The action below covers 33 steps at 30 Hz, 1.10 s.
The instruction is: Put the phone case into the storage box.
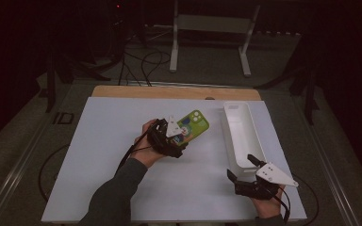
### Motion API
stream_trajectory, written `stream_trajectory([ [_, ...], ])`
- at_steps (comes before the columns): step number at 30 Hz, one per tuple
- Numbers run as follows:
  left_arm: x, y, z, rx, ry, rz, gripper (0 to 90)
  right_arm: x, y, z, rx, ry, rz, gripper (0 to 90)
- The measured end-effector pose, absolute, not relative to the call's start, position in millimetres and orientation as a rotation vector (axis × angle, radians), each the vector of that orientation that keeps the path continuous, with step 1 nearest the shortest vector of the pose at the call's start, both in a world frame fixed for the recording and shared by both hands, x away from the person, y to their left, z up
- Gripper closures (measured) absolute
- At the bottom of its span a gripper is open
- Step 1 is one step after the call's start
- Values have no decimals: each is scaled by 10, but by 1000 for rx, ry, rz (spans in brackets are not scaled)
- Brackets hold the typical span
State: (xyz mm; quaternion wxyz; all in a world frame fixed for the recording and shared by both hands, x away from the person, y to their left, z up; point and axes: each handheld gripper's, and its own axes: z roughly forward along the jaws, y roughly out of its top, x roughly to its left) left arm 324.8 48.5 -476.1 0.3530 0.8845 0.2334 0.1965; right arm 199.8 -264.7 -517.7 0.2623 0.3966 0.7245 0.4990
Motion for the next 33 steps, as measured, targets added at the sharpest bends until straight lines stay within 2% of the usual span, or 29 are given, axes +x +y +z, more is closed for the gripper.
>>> stream_trajectory([
  [33, 2983, 498, -4637, 2196, 489, 541, 163, 2154, -2622, -5019, 1096, 1980, 1393, 80],
])
